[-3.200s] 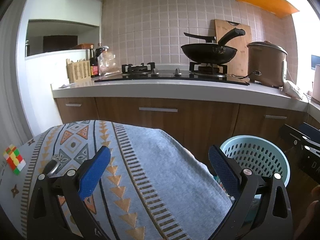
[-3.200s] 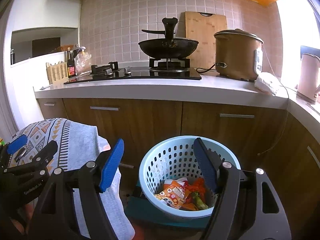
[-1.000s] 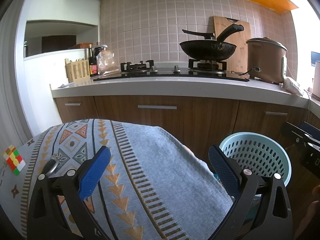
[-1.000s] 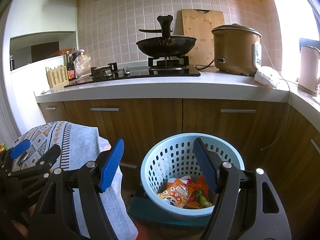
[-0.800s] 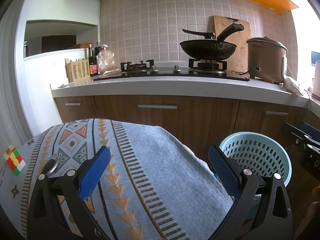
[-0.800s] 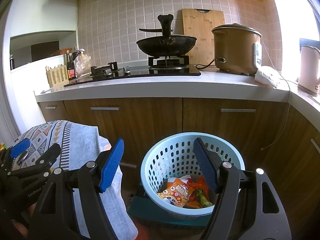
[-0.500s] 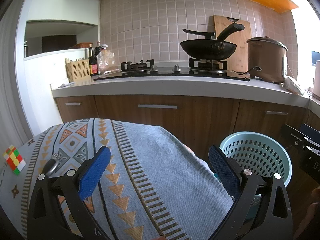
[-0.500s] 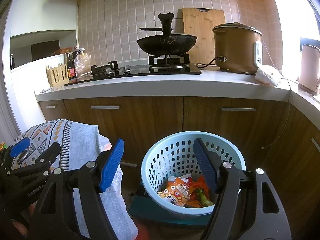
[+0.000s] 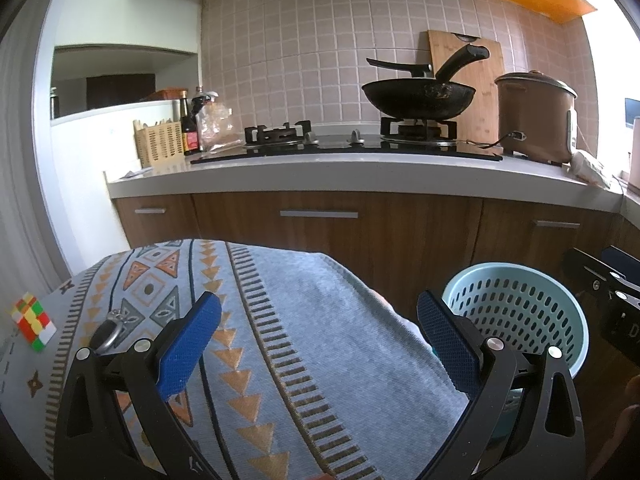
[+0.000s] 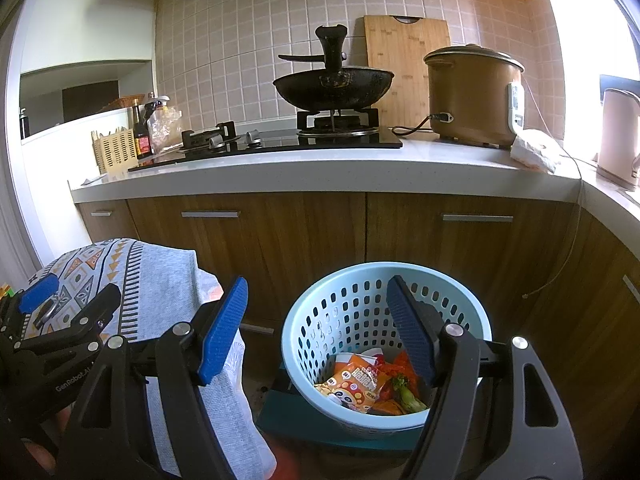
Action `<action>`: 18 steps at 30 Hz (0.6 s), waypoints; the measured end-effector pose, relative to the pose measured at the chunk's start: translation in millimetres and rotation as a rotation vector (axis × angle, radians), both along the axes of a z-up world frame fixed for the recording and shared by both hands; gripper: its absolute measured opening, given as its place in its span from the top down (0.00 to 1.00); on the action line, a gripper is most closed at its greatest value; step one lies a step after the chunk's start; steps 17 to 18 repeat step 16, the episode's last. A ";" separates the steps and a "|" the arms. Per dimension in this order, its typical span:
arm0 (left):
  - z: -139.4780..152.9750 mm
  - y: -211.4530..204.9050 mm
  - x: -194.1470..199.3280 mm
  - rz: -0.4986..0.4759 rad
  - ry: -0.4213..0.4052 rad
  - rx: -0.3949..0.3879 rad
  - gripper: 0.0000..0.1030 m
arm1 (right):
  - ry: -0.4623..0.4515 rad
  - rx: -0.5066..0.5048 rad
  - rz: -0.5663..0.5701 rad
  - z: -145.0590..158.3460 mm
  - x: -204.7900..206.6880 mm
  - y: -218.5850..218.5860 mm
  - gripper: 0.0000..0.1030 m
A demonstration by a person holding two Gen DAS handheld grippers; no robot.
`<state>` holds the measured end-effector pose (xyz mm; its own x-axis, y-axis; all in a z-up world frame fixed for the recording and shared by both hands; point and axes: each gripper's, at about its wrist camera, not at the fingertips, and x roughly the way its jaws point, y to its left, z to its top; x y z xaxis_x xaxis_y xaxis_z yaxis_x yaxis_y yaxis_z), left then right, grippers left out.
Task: Collect trash
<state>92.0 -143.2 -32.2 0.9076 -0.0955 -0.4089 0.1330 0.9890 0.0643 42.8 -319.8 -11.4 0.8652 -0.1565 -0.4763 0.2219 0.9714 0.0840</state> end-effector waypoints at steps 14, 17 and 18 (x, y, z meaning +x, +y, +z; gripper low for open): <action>10.3 1.4 -0.9 -0.041 0.010 0.003 0.07 | -0.012 -0.026 -0.017 11.7 -7.3 3.9 0.34; 14.1 2.0 -4.3 -0.041 0.009 0.000 0.07 | -0.023 -0.035 -0.023 17.0 -11.2 4.6 0.34; 14.1 2.0 -4.3 -0.041 0.009 0.000 0.07 | -0.023 -0.035 -0.023 17.0 -11.2 4.6 0.34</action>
